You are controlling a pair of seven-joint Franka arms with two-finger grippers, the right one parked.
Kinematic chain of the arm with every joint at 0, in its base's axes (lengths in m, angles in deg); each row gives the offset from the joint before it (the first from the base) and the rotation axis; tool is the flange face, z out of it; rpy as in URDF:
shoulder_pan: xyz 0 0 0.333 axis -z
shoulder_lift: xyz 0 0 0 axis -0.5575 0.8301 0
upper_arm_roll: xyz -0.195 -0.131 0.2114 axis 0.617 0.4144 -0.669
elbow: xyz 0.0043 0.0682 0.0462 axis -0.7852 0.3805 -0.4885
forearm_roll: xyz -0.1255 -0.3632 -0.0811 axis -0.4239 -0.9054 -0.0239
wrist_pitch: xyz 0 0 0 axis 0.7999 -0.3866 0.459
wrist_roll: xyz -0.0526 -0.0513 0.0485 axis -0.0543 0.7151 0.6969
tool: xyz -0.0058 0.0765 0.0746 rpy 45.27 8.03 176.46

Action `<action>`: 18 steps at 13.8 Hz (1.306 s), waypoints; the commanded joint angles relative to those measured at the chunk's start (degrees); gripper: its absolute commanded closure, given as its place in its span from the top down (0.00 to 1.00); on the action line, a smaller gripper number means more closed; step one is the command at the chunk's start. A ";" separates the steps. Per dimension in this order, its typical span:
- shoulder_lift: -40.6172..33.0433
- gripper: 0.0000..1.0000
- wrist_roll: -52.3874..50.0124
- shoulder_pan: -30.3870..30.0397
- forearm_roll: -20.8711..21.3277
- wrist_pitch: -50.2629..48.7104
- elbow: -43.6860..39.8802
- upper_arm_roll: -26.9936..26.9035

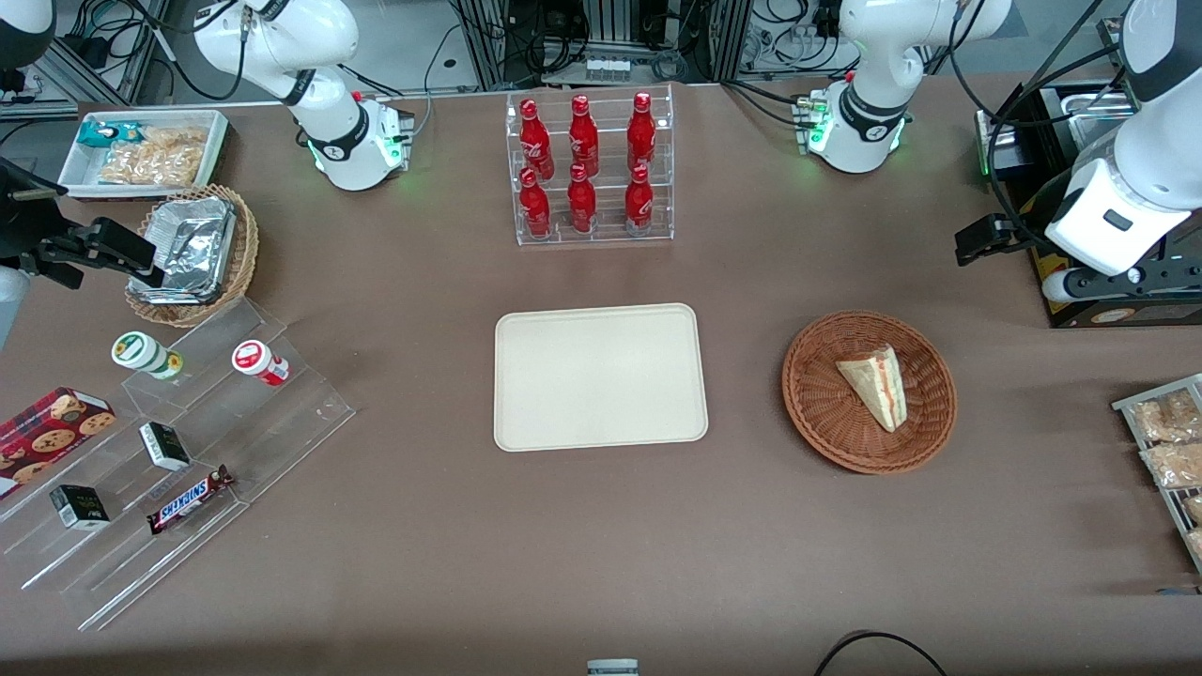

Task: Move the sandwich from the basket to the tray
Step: 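Move the left gripper over the sandwich in the wicker basket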

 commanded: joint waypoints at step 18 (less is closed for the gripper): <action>8.31 1.00 0.78 -0.68 0.26 32.81 24.66 0.41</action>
